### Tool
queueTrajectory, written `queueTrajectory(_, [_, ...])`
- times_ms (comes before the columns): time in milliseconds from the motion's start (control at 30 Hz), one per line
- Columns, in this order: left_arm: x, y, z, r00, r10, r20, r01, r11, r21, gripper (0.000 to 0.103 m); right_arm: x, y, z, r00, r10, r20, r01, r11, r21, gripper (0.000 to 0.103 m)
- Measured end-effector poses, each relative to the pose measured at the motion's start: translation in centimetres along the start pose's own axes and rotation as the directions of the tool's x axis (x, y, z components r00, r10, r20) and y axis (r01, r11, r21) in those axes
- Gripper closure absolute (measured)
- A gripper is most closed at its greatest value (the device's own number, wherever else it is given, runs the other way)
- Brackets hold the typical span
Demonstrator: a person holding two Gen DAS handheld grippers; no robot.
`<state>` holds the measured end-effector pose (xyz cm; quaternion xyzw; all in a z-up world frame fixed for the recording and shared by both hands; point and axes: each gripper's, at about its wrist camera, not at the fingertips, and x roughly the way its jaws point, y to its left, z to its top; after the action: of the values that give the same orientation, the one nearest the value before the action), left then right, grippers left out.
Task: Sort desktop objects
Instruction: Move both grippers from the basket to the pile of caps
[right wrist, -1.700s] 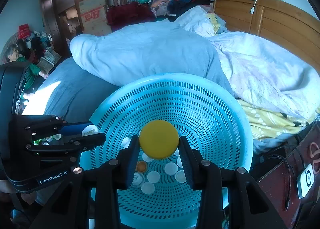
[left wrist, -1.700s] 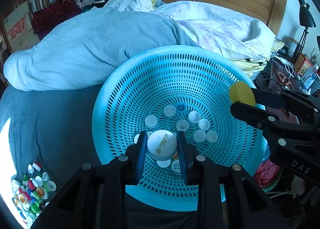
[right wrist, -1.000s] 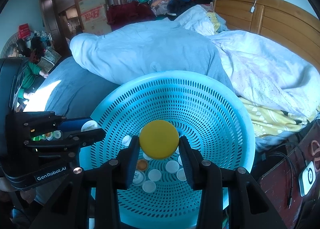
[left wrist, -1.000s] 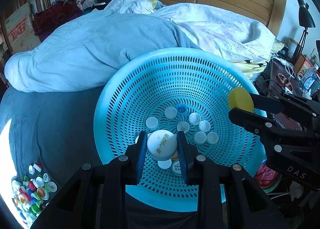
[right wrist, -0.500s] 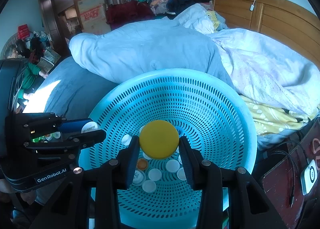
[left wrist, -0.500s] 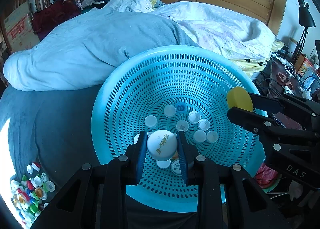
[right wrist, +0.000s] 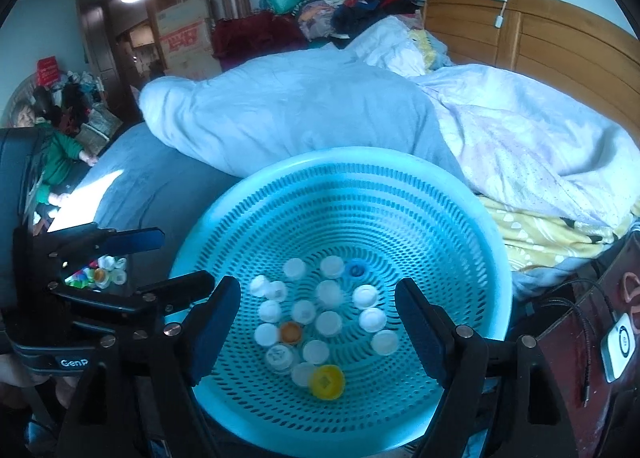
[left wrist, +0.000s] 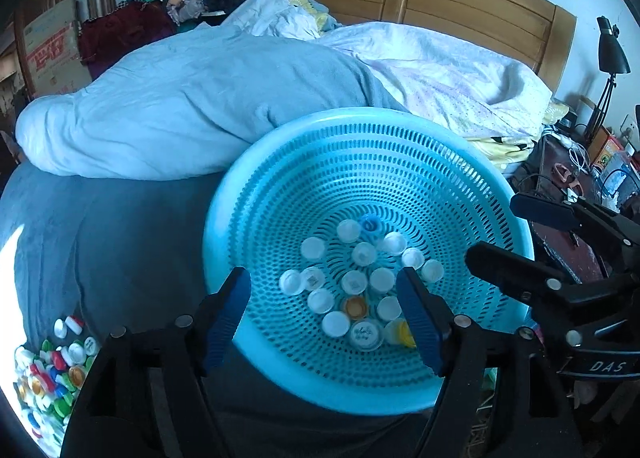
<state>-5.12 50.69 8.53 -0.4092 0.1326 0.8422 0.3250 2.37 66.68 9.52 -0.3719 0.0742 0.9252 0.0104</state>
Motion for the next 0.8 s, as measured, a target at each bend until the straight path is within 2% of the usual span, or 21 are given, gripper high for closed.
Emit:
queueTrajectory(133, [-3.4, 4.8, -3.3, 0.996, 0.050, 0.068, -0.046, 0.997, -0.055, 0.034, -0.3, 3.7, -1.1, 0.998, 0.067, 0.007, -0.067, 0.996, -0.065, 0.019])
queueTrajectory(267, [-7.7, 12.9, -10.1, 0.979, 0.161, 0.123, -0.139, 0.976, -0.168, 0.033, 0.2, 8.1, -3.2, 0.990, 0.141, -0.024, -0.143, 0.979, -0.142, 0.018])
queueTrajectory(333, [-9.5, 17.2, -14.6, 0.970, 0.215, 0.109, -0.183, 0.950, -0.252, 0.033, 0.8, 9.8, -4.3, 0.985, 0.164, -0.055, -0.171, 0.971, -0.164, 0.019])
queueTrajectory(467, [-13.1, 24.8, -24.6, 0.944, 0.328, 0.043, -0.283, 0.867, -0.409, 0.034, 2.9, 12.5, -6.5, 0.968, 0.208, -0.142, -0.232, 0.956, -0.182, 0.018])
queueTrajectory(567, [-14.4, 28.5, -30.4, 0.921, 0.388, -0.026, -0.360, 0.827, -0.431, 0.034, 3.9, 14.2, -7.2, 0.959, 0.222, -0.178, -0.256, 0.946, -0.197, 0.018])
queueTrajectory(633, [-14.8, 30.3, -32.8, 0.920, 0.388, -0.056, -0.370, 0.813, -0.450, 0.034, 4.3, 15.4, -7.5, 0.954, 0.227, -0.195, -0.267, 0.939, -0.215, 0.018])
queueTrajectory(700, [-14.4, 31.6, -34.8, 0.928, 0.363, -0.089, -0.363, 0.819, -0.445, 0.034, 4.6, 16.7, -7.7, 0.953, 0.224, -0.203, -0.270, 0.933, -0.237, 0.018])
queueTrajectory(800, [-13.2, 32.0, -36.0, 0.946, 0.314, -0.077, -0.318, 0.861, -0.397, 0.035, 5.1, 18.6, -8.2, 0.949, 0.220, -0.224, -0.276, 0.925, -0.262, 0.019])
